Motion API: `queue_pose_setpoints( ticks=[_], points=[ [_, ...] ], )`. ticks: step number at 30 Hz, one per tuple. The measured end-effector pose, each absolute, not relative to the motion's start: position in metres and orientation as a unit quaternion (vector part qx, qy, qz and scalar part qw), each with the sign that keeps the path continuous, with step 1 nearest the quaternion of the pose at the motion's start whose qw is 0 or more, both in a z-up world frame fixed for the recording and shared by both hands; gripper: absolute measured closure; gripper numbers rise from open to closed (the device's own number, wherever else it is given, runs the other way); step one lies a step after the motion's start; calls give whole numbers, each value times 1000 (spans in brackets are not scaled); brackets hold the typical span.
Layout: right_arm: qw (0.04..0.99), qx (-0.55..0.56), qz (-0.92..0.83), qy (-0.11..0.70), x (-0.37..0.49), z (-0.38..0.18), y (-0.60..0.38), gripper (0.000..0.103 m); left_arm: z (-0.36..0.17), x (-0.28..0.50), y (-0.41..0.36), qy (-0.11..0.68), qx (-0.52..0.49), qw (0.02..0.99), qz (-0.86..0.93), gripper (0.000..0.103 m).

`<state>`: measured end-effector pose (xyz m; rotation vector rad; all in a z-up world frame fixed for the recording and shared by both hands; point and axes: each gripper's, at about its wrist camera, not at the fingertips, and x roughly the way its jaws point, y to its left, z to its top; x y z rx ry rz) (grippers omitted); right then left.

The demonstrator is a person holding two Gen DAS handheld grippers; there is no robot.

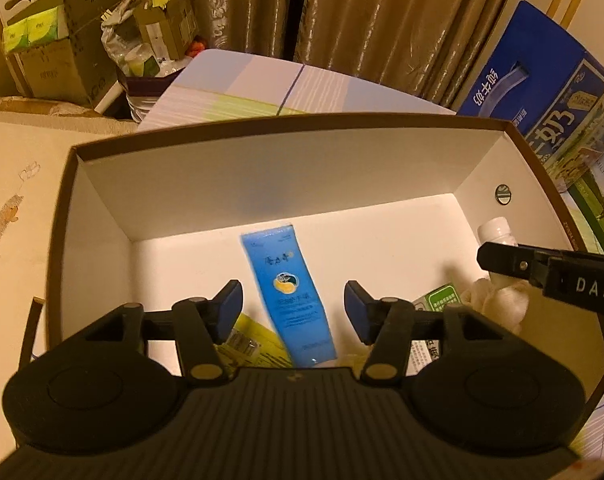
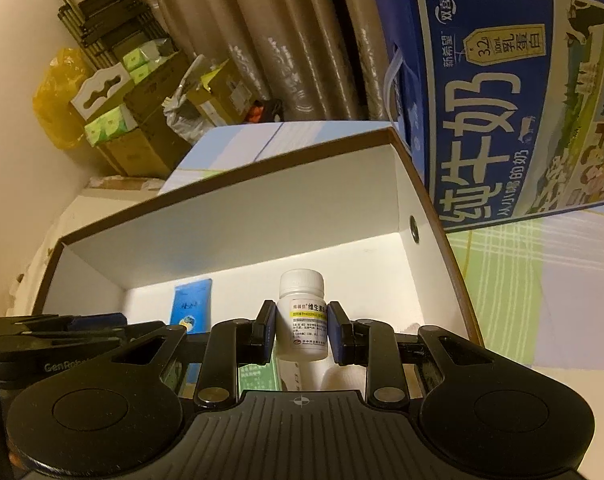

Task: Organize objects
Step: 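Open the left tool to drop the tube while the right tool releases the bottle, then pull both tools back from the brown box toward the red packet and toothpick case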

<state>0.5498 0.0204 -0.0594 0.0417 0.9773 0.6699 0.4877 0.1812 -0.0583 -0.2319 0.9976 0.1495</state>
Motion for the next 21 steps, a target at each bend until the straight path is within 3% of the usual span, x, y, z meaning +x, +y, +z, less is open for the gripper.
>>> queue_pose_setpoints(
  ticks=[3,8,21],
  points=[
    [832,27,314,457,552,-56,20,78,-55,486,184,475,-106,870,73,44],
    [836,37,316,447,549,-46,15,67,-48,478,185,472,-94,874,73,31],
    [841,23,333,427,506,-18,-17,53,-21,445,174,463,-93,879,66,19]
  ],
)
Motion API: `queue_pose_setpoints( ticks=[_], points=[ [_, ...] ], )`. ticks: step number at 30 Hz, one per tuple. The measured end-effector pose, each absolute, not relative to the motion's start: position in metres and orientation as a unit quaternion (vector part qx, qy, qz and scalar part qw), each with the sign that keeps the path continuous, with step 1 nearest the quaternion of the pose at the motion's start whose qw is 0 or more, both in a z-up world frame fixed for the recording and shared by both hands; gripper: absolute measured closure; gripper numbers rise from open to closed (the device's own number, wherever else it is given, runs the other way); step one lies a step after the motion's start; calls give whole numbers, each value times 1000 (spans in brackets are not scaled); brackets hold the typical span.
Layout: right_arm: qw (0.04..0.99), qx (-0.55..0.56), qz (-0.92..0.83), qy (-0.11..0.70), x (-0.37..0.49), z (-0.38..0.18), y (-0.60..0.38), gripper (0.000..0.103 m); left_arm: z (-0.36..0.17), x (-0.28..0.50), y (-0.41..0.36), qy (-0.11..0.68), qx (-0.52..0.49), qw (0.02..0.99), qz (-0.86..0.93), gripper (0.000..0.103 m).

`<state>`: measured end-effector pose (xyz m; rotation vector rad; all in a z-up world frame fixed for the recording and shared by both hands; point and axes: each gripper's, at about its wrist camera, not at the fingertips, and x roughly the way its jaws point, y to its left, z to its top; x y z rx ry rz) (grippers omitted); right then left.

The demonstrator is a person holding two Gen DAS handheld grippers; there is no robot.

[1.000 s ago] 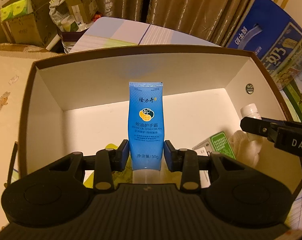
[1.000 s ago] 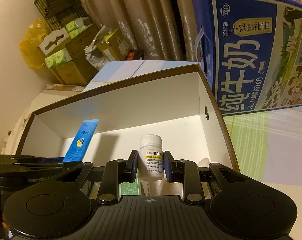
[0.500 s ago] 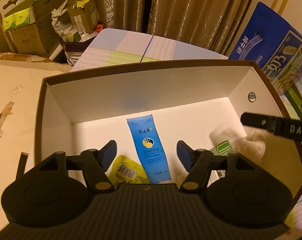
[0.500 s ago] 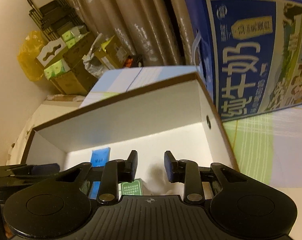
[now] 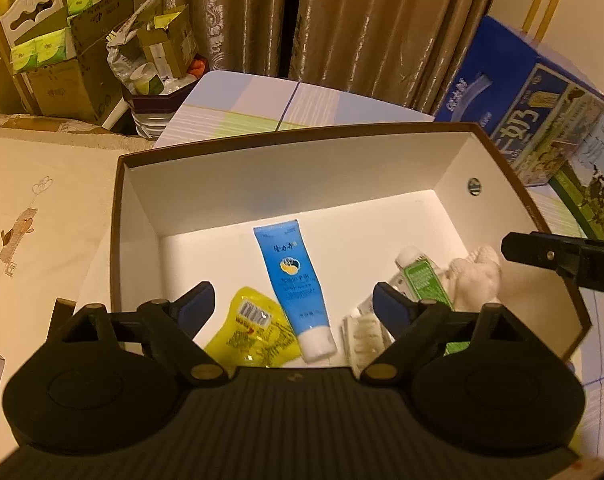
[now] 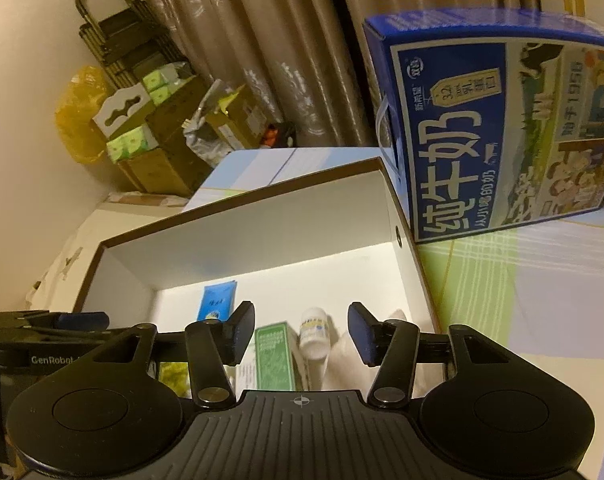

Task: Organize objects
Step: 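Pull both tools back from the brown box toward the red packet and toothpick case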

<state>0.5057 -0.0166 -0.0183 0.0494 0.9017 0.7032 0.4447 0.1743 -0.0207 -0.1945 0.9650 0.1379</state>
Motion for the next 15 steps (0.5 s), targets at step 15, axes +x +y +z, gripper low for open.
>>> queue_pose_setpoints(
  ticks=[15],
  points=[
    [850,33,332,407,439,10,-53,50,21,373,150,437,-107,890,74,19]
  ],
)
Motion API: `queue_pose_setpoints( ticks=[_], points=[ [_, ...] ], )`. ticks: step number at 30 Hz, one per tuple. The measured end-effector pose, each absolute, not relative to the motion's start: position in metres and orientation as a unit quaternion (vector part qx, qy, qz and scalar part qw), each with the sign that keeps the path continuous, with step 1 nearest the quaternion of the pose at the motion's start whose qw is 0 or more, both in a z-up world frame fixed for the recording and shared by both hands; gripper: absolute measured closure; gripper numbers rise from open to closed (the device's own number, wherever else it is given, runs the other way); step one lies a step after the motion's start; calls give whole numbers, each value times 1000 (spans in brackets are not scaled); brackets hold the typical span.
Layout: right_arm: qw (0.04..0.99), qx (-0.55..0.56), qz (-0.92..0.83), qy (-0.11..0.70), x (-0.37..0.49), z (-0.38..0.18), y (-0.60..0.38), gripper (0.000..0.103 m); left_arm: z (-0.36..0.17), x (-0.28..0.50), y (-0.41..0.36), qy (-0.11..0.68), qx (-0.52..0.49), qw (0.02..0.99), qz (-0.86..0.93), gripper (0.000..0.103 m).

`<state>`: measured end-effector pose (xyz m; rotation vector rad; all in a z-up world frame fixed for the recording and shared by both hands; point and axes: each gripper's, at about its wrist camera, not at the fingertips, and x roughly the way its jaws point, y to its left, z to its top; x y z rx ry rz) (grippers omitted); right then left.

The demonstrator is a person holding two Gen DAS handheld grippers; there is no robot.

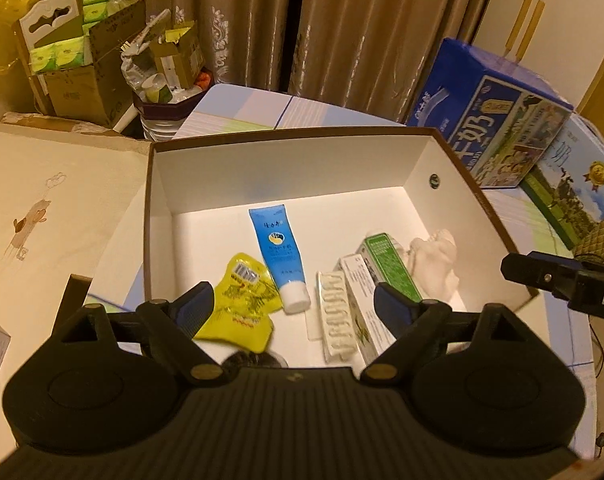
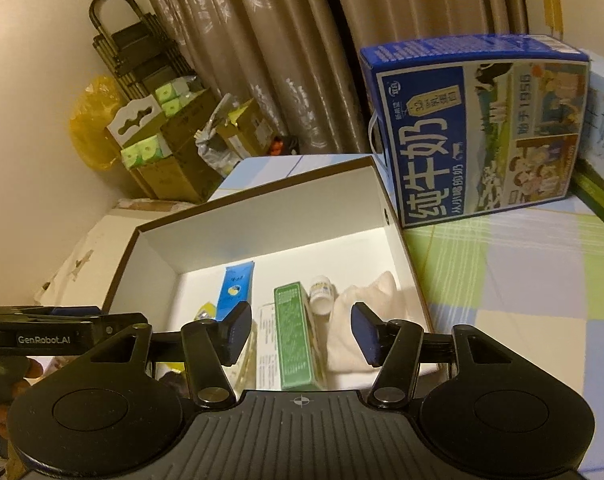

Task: Organize objects
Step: 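Pull both tools back from the brown box toward the red packet and toothpick case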

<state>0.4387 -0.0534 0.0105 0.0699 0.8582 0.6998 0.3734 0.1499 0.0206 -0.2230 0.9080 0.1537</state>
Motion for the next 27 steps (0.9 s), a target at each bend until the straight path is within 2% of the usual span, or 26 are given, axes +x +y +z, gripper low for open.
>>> queue_pose_setpoints(
  ticks=[16,27],
  points=[
    [854,64,329,398,372,30,-107,50,41,293,105,430,-116,893,67,19],
    [847,68,326,416,331,24,-142,49,30,247,73,448,-109,885,60,18]
  ],
)
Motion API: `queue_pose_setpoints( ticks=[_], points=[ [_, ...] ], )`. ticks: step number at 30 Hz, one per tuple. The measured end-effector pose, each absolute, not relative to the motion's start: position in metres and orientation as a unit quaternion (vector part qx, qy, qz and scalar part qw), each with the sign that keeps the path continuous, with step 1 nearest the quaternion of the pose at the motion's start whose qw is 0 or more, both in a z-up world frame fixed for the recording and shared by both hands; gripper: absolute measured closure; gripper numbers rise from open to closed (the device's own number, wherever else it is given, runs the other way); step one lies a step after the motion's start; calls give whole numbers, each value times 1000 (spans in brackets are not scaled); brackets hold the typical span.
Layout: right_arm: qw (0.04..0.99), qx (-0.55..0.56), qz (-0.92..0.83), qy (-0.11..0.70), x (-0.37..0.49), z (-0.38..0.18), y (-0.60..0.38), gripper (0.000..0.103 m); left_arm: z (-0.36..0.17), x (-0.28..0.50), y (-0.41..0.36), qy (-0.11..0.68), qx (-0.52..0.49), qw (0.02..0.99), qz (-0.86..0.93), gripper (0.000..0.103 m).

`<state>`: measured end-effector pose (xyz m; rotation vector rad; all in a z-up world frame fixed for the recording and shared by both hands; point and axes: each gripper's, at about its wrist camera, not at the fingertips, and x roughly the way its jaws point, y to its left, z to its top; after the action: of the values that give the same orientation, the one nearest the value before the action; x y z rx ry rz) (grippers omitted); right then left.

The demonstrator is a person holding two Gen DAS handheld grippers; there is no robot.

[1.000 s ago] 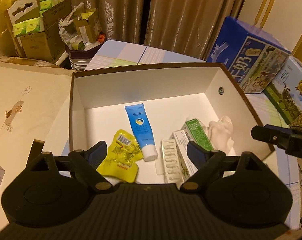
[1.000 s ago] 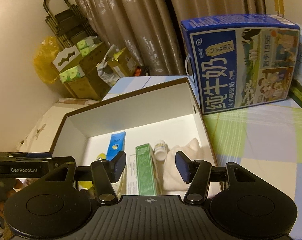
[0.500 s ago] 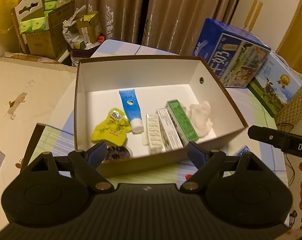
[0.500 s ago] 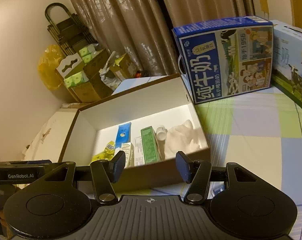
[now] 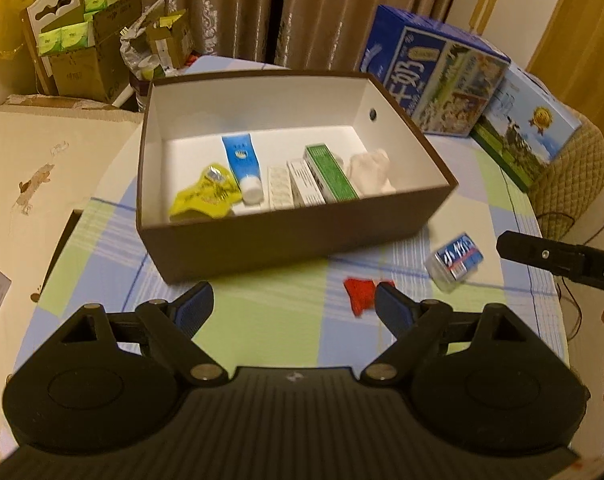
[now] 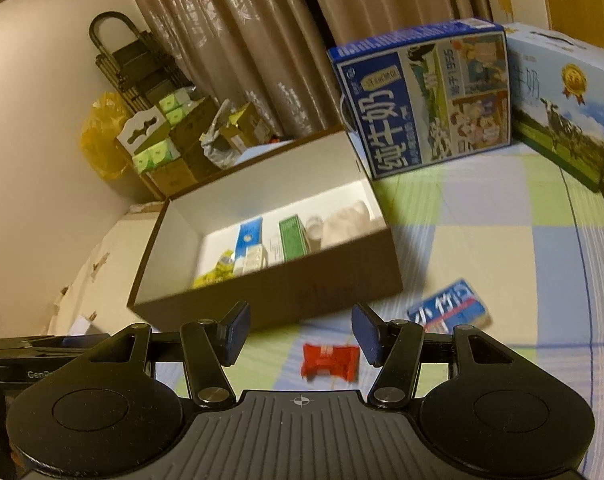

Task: Organize objects
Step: 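Pull both tools back from the brown box toward the red packet and toothpick case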

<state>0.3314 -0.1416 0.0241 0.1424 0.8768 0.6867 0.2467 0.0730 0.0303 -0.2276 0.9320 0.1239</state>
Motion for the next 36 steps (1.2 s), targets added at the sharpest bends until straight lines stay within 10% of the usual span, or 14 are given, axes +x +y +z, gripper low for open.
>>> queue_pose_setpoints(
  ticks=[36],
  points=[
    [821,44,324,468,258,-2,-188,49,15,178,13,472,-106,874,45,17]
  ],
)
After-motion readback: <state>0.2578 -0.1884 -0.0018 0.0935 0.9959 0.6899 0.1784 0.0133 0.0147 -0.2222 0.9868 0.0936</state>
